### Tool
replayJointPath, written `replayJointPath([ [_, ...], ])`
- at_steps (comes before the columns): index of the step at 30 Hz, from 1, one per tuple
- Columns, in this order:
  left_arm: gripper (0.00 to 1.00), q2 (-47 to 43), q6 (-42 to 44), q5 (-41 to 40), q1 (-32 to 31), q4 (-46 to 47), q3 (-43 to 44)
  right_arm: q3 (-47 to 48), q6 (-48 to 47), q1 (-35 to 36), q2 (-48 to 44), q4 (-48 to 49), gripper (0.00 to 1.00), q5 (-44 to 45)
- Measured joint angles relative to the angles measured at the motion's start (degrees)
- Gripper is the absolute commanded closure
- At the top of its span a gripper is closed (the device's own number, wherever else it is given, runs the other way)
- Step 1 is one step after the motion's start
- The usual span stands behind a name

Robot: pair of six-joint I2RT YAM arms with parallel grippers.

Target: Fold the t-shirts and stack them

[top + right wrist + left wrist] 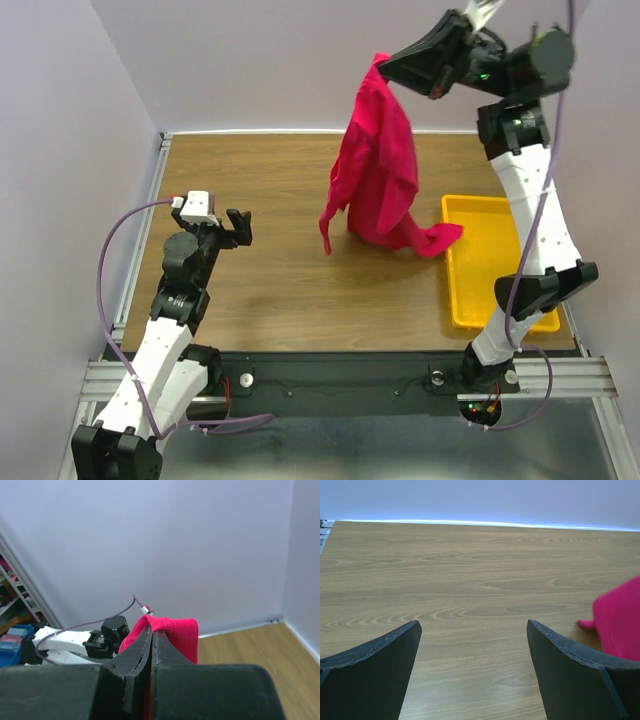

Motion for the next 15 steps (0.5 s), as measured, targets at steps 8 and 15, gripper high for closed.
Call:
replayJointPath([
  [8,0.02,-0.52,0.52,-1.9,-0.55,-0.46,0.0,-5.25,-16.96,5.62,4.04,-16.37,1.0,6.32],
  [15,0.02,-2.29,0.85,-4.11,-0.59,-0.76,0.0,-15.3,-37.13,5.57,2.27,-28.48,0.93,12.79],
])
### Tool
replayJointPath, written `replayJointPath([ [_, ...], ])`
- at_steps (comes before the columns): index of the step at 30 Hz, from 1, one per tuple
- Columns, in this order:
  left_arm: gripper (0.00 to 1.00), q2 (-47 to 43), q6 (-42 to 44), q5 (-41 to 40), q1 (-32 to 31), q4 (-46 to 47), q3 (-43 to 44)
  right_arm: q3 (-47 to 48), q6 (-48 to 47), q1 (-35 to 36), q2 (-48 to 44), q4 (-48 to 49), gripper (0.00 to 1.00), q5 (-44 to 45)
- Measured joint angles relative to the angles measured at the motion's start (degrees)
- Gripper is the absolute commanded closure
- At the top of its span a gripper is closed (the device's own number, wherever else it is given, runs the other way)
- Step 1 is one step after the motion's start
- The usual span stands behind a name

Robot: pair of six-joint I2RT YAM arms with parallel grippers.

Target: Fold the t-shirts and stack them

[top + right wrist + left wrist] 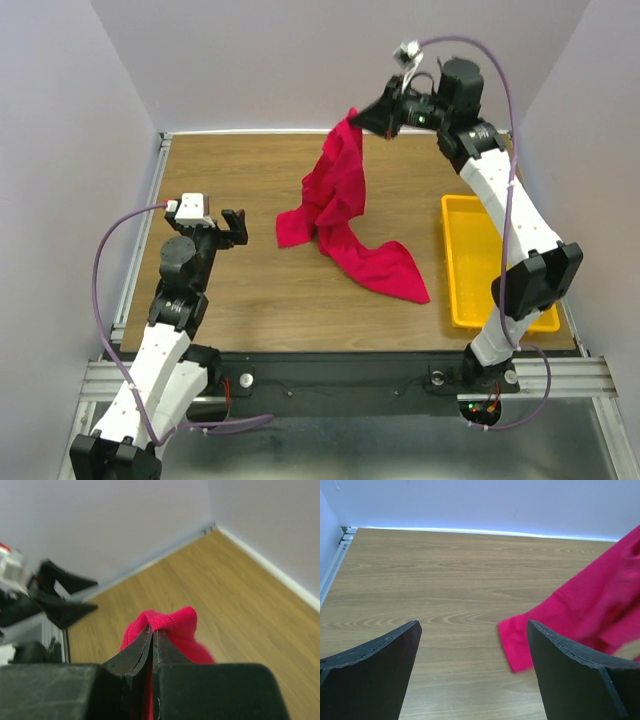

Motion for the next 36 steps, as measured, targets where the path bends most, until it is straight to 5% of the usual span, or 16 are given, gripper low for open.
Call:
replayJointPath([
  [4,0.02,-1.27,0.0,-0.7,0.0,0.0,0.0,-12.26,-8.9,0.24,-4.33,-4.37,0.81,0.9],
  [8,0.02,-1.55,0.0,-0.7,0.0,0.0,0.0,-20.68,-19.3,4.55,-5.77,-10.54,0.22,6.1],
  [11,0.02,-1.68,0.02,-0.7,0.0,-0.04,0.0,-24.35,-24.72,8.81,-5.75,-15.67,0.08,12.02],
  [16,0.02,-3.28,0.02,-0.68,-0.04,-0.15,0.0,-30.25,-29.97,9.11,-9.01,-20.15,0.06,24.61],
  [26,0.01,-4.09,-0.02,0.44,-0.11,-0.39,0.0,-49.0,-23.91,-7.23,-23.1,-19.89,0.07,54.25],
  [36,0.02,-4.26,-0.07,2.45,-0.13,-0.39,0.0,-57.0,-18.21,-9.92,-16.9,-21.7,0.2,62.18],
])
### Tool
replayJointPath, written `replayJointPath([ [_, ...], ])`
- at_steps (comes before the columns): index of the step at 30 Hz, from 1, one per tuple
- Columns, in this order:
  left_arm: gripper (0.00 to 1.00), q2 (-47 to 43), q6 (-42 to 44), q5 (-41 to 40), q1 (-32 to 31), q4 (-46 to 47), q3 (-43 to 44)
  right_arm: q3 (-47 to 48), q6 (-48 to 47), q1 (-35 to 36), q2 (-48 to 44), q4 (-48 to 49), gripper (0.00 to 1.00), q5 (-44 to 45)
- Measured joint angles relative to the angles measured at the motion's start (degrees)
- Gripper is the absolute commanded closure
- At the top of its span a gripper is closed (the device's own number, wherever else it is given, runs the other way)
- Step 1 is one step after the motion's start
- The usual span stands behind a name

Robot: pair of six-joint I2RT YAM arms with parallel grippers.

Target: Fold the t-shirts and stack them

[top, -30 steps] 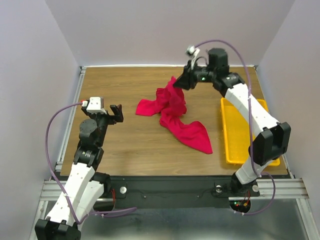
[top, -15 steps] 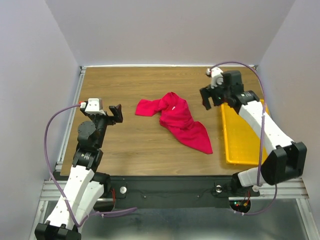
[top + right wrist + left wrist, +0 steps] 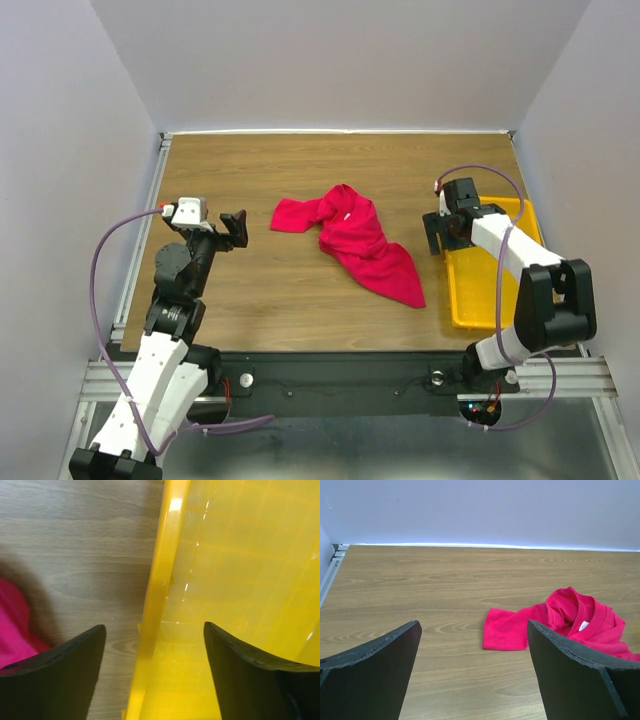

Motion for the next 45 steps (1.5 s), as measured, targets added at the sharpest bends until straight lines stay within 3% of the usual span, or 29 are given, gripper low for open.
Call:
replayJointPath([
  [4,0.02,-0.59,0.0,0.52,0.0,-0.02,0.0,0.0,1.05,-1.14,4.81,0.37,0.42,0.22],
  [6,0.02,-0.72,0.0,0.72,0.0,0.0,0.0,0.04,1.4,-1.68,6.71,0.59,0.46,0.15],
  [8,0.02,-0.72,-0.02,0.9,0.0,0.0,0.0,0.46,1.7,-2.12,8.35,0.72,0.59,0.13],
  [14,0.02,-0.83,-0.02,1.16,0.0,-0.02,0.0,3.32,3.21,-2.82,11.08,1.07,0.87,-0.26],
  [21,0.02,-0.9,-0.02,1.38,0.0,0.0,0.0,13.05,0.94,-4.11,17.75,1.92,0.95,-0.28],
  [38,0.02,0.79,-0.02,2.14,-0.02,0.11,0.0,53.44,-6.43,-8.87,48.52,3.58,0.93,0.42],
  [42,0.02,1.6,-0.02,2.6,-0.02,0.48,0.0,58.4,-8.59,-10.14,51.84,3.58,0.84,0.7],
  [45,0.02,2.21,-0.02,2.86,-0.02,0.48,0.0,60.87,-10.47,-10.86,53.53,4.02,0.57,1.05],
])
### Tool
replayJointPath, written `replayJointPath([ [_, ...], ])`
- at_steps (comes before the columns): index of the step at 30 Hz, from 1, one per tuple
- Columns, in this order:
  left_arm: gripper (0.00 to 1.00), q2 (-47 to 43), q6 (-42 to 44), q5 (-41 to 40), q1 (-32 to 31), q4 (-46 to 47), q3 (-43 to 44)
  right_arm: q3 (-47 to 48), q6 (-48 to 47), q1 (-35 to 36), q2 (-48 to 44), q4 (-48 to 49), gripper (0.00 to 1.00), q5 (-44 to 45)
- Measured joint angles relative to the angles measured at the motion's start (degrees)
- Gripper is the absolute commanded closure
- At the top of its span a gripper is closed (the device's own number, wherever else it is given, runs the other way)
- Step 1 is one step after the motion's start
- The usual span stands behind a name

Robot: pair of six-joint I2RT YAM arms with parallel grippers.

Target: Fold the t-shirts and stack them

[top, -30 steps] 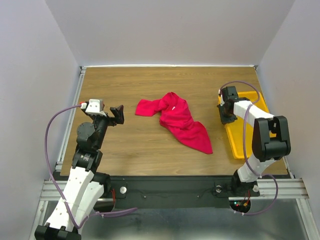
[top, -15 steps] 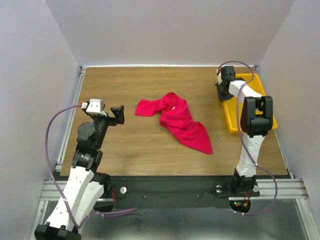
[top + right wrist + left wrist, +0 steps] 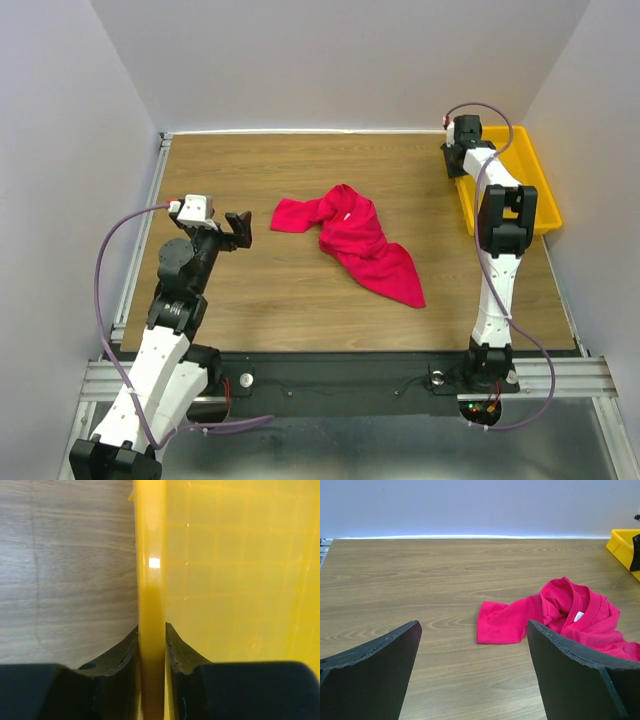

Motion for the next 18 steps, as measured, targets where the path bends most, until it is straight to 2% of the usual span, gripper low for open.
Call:
replayJointPath([
  [2,0.02,0.31,0.0,0.07,0.0,0.0,0.0,0.28,-1.38,-0.33,0.28,0.15,0.39,-0.07],
  [4,0.02,0.44,0.0,0.2,0.0,0.04,0.0,0.28,-2.43,-0.46,0.31,0.17,0.26,-0.33],
  [7,0.02,0.63,-0.02,0.52,0.0,0.31,0.0,0.24,-2.95,-0.68,0.22,0.35,0.19,-1.53],
  [10,0.02,0.68,-0.2,1.81,0.0,0.7,0.0,-0.83,-3.13,-0.68,-1.16,0.46,0.01,-3.96],
  [14,0.04,2.36,-1.09,6.29,-0.07,2.82,0.0,-6.8,-3.43,-0.61,-9.05,-0.35,0.0,-9.99],
  [18,0.09,7.78,-3.17,12.33,-0.59,4.63,0.42,-12.52,-4.5,0.79,-20.87,0.44,0.0,-15.04],
])
